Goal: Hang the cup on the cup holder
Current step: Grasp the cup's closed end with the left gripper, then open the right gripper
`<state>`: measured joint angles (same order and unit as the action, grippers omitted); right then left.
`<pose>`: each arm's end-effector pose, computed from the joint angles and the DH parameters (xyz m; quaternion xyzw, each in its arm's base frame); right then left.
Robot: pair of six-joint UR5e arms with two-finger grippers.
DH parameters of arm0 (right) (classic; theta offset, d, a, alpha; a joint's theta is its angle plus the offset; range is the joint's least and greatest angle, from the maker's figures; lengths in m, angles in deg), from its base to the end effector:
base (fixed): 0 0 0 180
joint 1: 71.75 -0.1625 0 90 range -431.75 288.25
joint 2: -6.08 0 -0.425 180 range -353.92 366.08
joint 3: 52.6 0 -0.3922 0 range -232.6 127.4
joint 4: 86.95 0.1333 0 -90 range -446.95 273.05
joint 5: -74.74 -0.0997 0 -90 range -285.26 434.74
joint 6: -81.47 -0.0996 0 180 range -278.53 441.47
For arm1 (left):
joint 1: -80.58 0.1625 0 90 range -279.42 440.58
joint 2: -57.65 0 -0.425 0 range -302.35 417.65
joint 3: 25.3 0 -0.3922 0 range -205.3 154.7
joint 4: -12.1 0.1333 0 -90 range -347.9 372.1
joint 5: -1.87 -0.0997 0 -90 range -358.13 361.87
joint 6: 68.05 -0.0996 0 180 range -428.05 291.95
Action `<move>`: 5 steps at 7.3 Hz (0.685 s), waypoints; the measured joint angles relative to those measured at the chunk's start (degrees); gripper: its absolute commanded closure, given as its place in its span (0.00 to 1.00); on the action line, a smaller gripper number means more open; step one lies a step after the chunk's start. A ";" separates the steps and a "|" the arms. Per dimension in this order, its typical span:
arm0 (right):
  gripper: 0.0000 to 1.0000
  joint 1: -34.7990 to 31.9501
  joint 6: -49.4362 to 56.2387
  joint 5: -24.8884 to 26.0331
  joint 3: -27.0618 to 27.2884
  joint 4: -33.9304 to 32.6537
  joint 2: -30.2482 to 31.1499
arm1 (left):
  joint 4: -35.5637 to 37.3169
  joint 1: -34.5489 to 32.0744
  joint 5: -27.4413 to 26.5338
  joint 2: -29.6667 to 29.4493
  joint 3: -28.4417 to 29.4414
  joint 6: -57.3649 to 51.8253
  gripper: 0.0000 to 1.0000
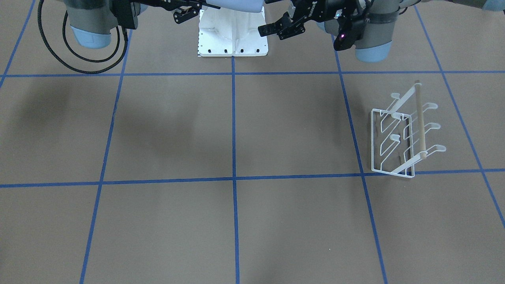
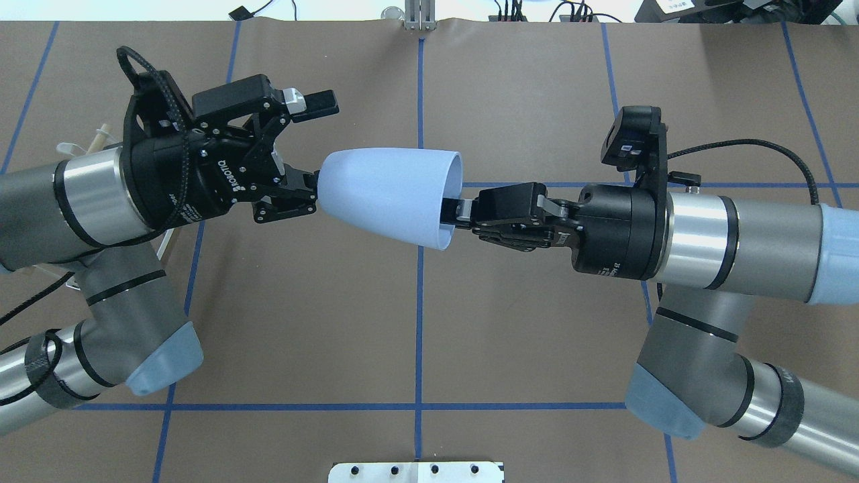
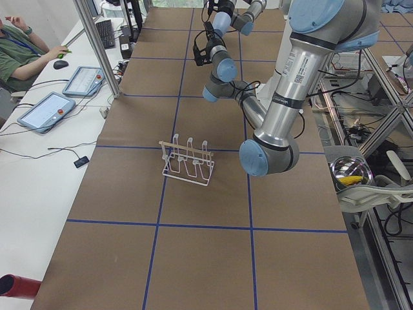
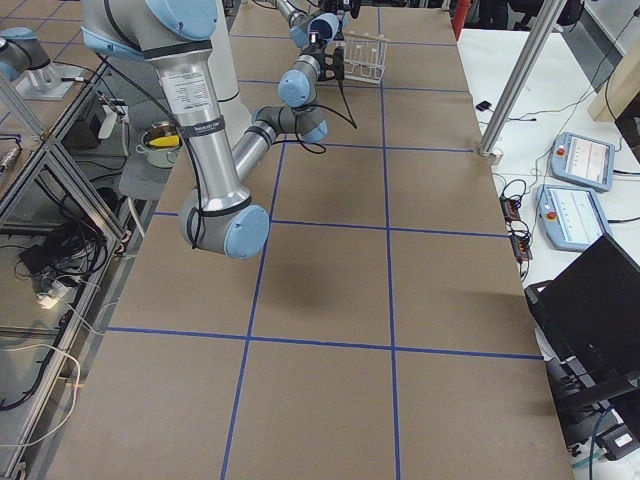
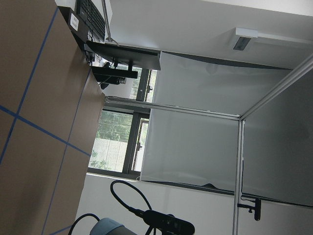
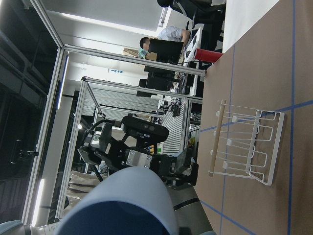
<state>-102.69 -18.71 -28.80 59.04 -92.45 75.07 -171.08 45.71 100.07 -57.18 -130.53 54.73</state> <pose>-0.3361 -0.3297 0.1556 0.1086 -0.8842 0.0564 0.4508 0.3275 -0.3734 0.1556 -0.0117 0.9159 -0.1658 0.3653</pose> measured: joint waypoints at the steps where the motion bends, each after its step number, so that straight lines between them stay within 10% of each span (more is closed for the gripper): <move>1: 1.00 0.05 0.10 0.00 -0.01 0.05 -0.05 | -0.04 0.77 0.04 -0.25 -0.22 0.11 0.02; 5: 1.00 0.04 0.41 0.00 -0.10 0.20 -0.08 | -0.17 1.61 0.23 -0.16 -1.83 0.22 0.03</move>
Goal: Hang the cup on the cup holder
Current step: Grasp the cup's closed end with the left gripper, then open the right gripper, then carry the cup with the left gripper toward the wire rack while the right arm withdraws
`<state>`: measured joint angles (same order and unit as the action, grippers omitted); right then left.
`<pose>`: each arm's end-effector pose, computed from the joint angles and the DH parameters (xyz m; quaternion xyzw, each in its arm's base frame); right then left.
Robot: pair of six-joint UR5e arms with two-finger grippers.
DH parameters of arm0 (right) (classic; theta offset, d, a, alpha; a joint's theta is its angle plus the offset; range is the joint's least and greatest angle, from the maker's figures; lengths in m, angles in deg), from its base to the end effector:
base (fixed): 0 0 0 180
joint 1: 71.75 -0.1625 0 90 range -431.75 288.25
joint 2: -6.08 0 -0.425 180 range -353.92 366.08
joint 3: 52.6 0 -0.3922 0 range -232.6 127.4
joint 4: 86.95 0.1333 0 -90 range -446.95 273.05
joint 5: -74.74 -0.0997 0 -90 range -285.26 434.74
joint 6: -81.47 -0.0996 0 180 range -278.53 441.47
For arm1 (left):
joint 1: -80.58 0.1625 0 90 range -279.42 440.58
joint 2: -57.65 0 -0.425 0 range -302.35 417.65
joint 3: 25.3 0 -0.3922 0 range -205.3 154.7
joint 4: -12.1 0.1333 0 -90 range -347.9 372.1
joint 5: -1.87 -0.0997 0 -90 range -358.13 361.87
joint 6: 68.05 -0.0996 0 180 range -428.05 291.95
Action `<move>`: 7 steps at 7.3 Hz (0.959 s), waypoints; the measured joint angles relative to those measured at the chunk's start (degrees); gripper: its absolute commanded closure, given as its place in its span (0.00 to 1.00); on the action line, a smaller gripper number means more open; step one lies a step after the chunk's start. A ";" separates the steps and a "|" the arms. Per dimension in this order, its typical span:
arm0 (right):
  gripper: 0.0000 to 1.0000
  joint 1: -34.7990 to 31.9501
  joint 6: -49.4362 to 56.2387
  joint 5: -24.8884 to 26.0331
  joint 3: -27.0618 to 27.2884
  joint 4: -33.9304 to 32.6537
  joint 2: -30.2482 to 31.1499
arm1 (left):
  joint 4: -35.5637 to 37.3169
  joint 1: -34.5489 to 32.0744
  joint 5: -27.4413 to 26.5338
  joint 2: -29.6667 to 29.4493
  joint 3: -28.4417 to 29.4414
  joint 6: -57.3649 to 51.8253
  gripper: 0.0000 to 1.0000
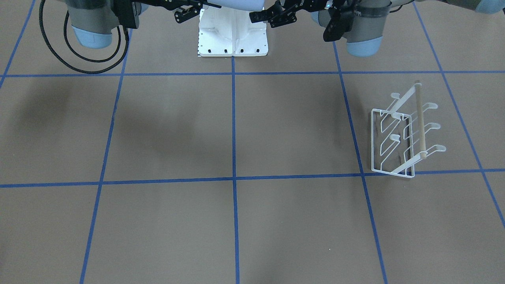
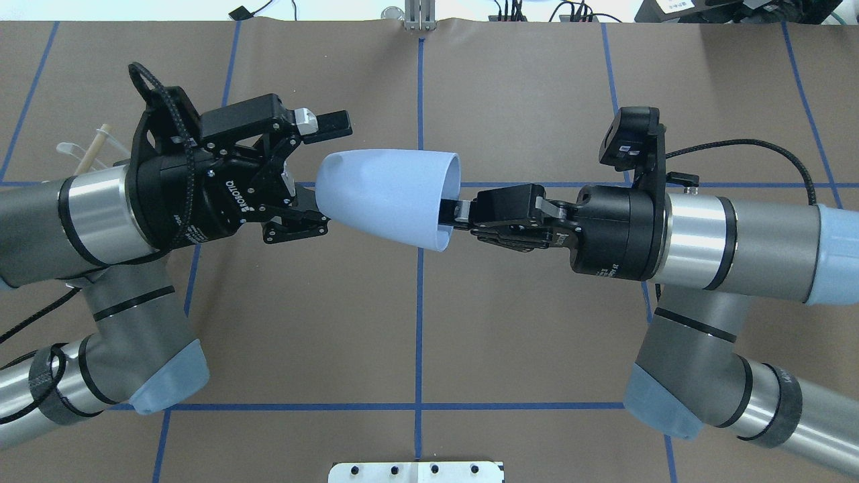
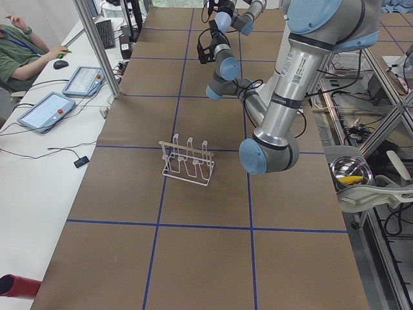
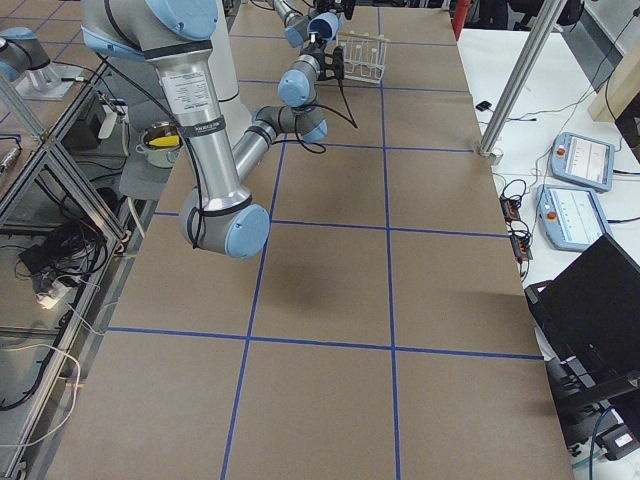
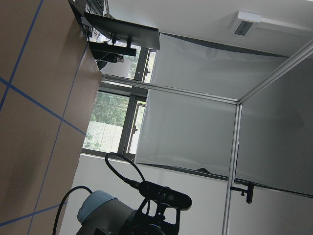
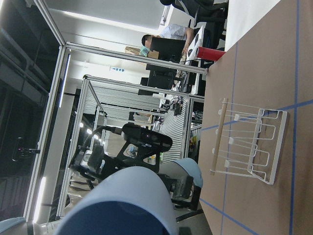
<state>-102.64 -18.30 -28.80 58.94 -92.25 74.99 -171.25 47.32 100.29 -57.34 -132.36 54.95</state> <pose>-0.3366 -0.3295 0.1554 0.1117 -0.8845 0.0540 0.4498 0.3270 -0.3565 0.1449 -0.0258 0.9228 -0.1499 0.3540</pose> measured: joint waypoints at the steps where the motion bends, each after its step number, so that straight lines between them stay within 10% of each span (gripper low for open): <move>1: 1.00 -0.03 0.01 0.00 0.01 0.04 -0.01 | 0.02 0.08 0.03 0.15 -0.49 0.00 0.38; 2: 0.49 -0.04 0.01 0.02 0.06 0.06 -0.01 | 0.03 0.20 0.13 0.25 -0.71 0.02 0.99; 3: 0.00 -0.05 -0.05 0.08 0.12 0.00 -0.15 | -0.05 0.55 0.25 0.36 -0.90 0.21 1.00; 7: 0.00 -1.01 -3.30 0.58 0.79 -0.15 -0.27 | 0.19 1.27 2.04 0.65 -2.98 0.80 1.00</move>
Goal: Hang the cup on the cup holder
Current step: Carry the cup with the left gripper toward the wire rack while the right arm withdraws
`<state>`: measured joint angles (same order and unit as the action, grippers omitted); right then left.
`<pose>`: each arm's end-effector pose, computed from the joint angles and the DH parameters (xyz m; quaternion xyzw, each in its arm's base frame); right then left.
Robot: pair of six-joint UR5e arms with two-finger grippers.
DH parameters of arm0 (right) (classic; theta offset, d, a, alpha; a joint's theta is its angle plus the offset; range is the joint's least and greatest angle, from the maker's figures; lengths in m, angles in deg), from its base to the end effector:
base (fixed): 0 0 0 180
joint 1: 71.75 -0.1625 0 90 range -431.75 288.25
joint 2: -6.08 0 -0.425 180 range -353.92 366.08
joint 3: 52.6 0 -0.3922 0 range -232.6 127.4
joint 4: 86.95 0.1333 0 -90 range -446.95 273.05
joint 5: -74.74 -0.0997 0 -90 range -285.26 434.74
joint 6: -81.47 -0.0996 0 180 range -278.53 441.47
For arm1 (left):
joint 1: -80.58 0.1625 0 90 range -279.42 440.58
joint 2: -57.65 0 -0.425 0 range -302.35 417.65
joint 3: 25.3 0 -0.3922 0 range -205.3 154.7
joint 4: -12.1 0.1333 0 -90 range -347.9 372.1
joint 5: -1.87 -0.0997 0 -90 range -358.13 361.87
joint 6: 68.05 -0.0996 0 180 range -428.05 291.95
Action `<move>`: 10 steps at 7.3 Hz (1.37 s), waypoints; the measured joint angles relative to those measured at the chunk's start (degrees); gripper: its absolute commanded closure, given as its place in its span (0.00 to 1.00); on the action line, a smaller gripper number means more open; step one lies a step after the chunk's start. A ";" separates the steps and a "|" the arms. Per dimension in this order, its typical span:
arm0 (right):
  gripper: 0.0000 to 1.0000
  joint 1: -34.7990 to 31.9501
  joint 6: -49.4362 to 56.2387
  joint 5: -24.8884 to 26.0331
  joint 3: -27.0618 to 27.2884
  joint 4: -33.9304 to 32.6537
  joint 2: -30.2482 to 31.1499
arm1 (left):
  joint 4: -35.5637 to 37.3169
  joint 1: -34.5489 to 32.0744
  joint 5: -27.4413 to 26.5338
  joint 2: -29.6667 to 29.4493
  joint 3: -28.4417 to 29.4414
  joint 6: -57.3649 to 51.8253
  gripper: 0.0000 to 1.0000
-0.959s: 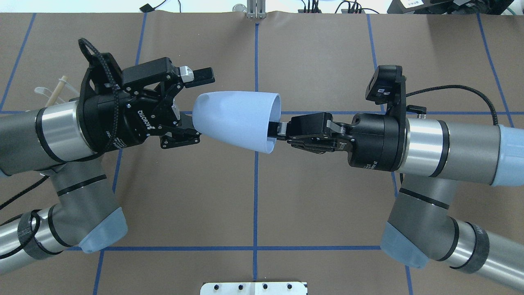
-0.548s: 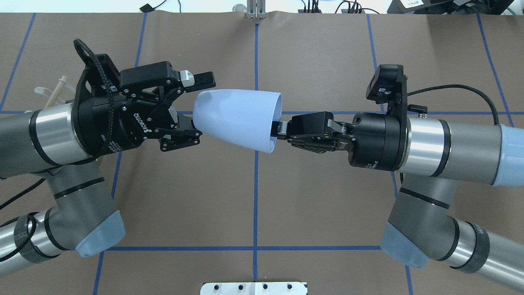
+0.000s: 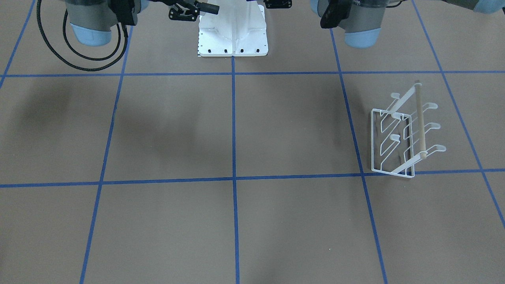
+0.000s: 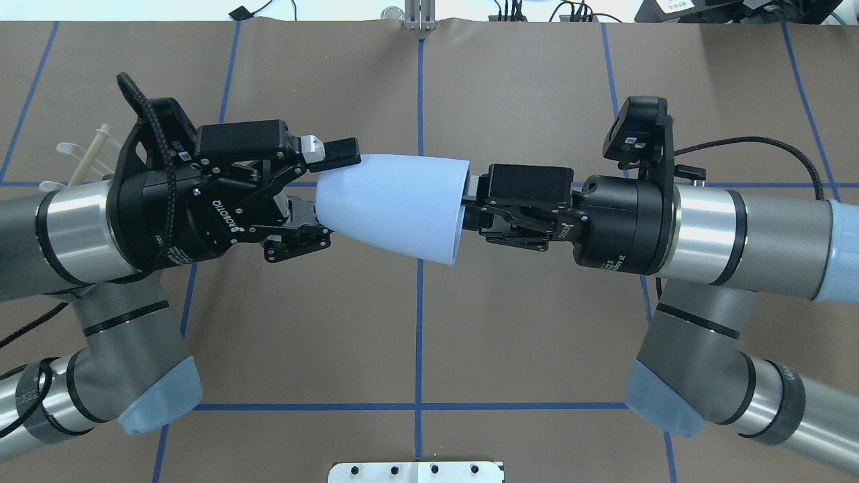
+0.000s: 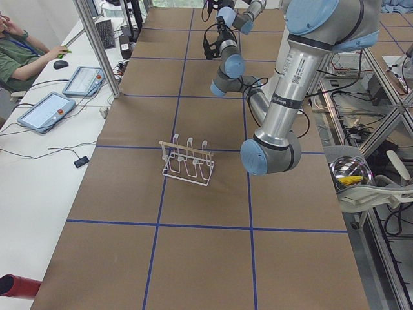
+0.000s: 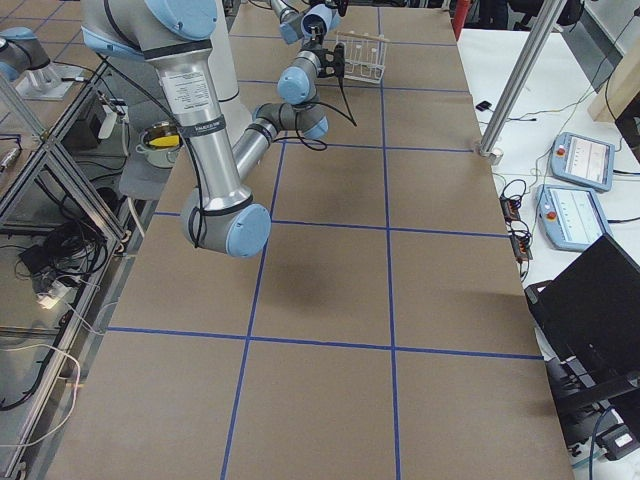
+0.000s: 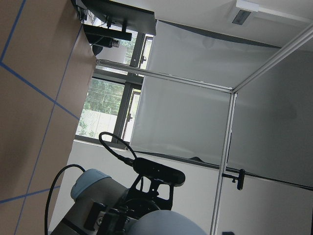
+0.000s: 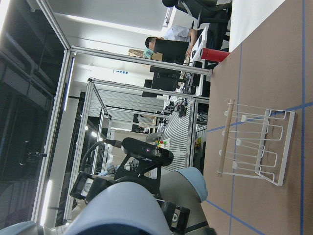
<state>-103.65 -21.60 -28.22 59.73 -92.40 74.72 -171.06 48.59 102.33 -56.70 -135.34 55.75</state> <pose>-0.3259 -0.3335 0.1490 0.0976 -0.8900 0.0720 0.4396 0.3190 -0.3351 0.1358 -0.0477 0.9276 -0.1245 0.3489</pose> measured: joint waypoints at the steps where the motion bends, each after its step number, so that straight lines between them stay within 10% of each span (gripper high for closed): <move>1: 0.00 -1.21 -0.06 -0.19 -0.07 -0.22 0.66 | 0.16 -0.61 1.74 0.05 -0.21 -0.14 1.00; 5: 0.00 -18.11 10.14 -11.20 -4.98 -12.28 2.90 | 11.69 -10.97 8.40 -0.07 0.00 -2.13 1.00; 10: 0.00 -33.13 55.61 -17.02 -7.09 -51.84 3.79 | 38.82 -25.89 26.39 -0.34 -0.17 -19.12 1.00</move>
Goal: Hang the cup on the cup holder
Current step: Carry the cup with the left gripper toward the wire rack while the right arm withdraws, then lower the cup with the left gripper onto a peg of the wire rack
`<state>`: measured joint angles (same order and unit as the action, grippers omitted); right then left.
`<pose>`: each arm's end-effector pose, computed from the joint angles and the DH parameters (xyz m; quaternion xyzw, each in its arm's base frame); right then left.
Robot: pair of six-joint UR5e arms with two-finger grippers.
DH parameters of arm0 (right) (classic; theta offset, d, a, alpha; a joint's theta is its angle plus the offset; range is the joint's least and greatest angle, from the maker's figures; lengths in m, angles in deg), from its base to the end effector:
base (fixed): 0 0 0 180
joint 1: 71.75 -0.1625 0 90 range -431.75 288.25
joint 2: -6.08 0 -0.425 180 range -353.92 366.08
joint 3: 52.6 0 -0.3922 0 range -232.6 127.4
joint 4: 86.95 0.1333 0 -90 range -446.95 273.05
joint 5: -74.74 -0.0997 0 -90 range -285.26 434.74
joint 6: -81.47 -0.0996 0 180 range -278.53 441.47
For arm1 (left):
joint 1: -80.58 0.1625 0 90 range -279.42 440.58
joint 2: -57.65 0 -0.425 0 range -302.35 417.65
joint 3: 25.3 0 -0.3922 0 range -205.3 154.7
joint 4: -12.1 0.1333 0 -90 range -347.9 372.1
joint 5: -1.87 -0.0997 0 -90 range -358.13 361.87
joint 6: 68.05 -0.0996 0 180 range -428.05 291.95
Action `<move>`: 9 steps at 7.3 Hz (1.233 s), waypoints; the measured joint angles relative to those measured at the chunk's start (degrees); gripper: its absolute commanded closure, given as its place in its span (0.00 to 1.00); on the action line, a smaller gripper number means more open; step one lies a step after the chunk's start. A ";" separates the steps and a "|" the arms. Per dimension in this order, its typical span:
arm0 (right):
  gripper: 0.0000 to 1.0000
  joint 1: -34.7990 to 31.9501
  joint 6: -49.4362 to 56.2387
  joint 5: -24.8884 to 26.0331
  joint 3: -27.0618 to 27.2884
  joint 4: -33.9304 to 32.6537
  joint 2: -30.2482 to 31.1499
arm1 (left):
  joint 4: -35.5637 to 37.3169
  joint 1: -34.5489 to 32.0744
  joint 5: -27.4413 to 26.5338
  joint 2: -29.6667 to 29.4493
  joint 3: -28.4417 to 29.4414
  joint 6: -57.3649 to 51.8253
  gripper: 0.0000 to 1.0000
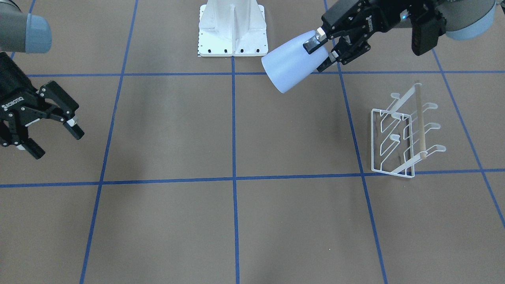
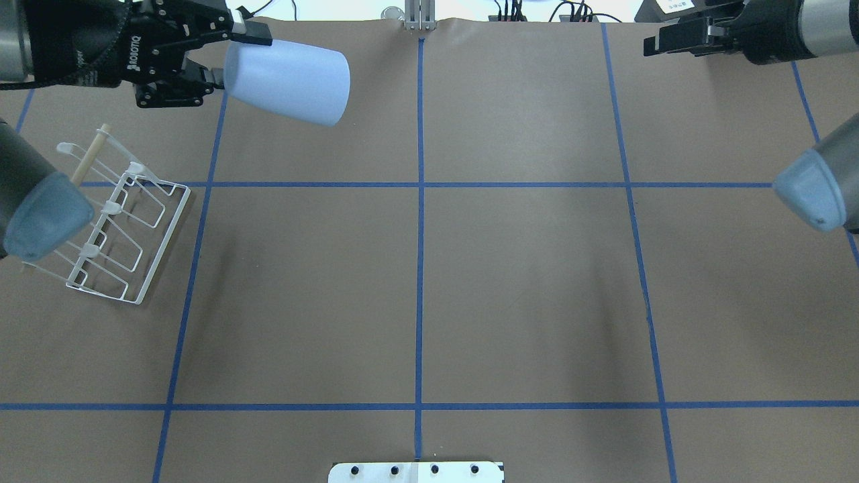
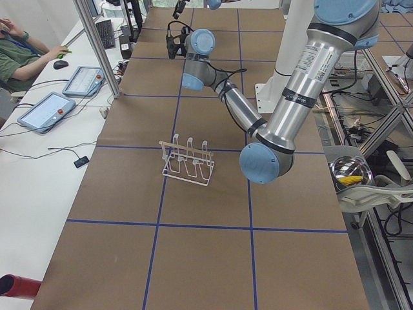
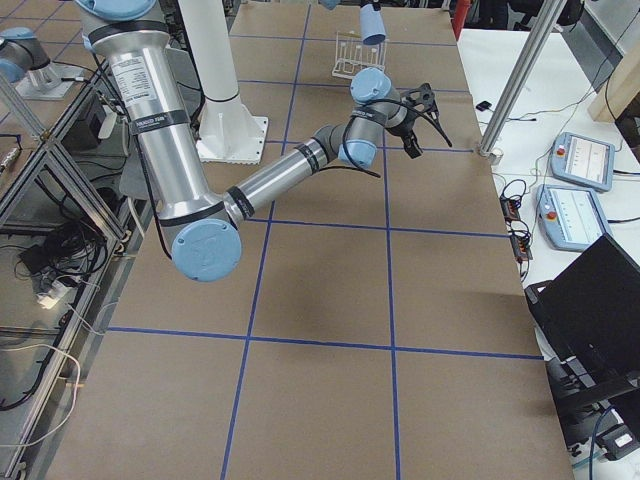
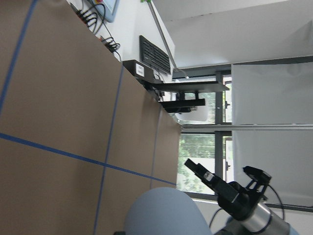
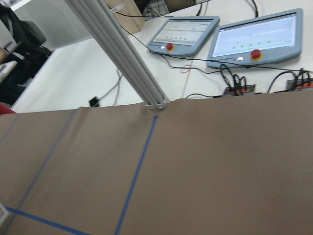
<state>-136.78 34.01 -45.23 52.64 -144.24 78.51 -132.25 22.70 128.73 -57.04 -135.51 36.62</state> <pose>-0.1682 -0.5590 0.3002 0.2933 -0.4843 0.0212 0.8240 0.2131 -0.4778 0.1606 0.0757 0.7474 -0.1694 0.6380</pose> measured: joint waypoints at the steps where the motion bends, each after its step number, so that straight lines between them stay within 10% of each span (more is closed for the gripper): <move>1: 0.00 -2.57 8.02 -0.79 -0.51 -8.32 -0.04 | 7.64 -2.89 4.32 -0.09 0.00 -6.26 1.00; 6: 0.00 -8.76 33.31 -2.78 -2.19 -38.64 3.27 | 37.41 -10.38 12.43 1.41 -1.83 -37.71 1.00; 9: 0.00 -12.28 36.24 -10.04 -6.07 -41.80 6.80 | 54.27 -11.30 9.51 2.15 -4.00 -56.31 1.00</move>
<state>-149.06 70.25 -55.27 46.56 -186.04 85.31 -77.98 11.41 138.23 -54.89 -139.52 -19.68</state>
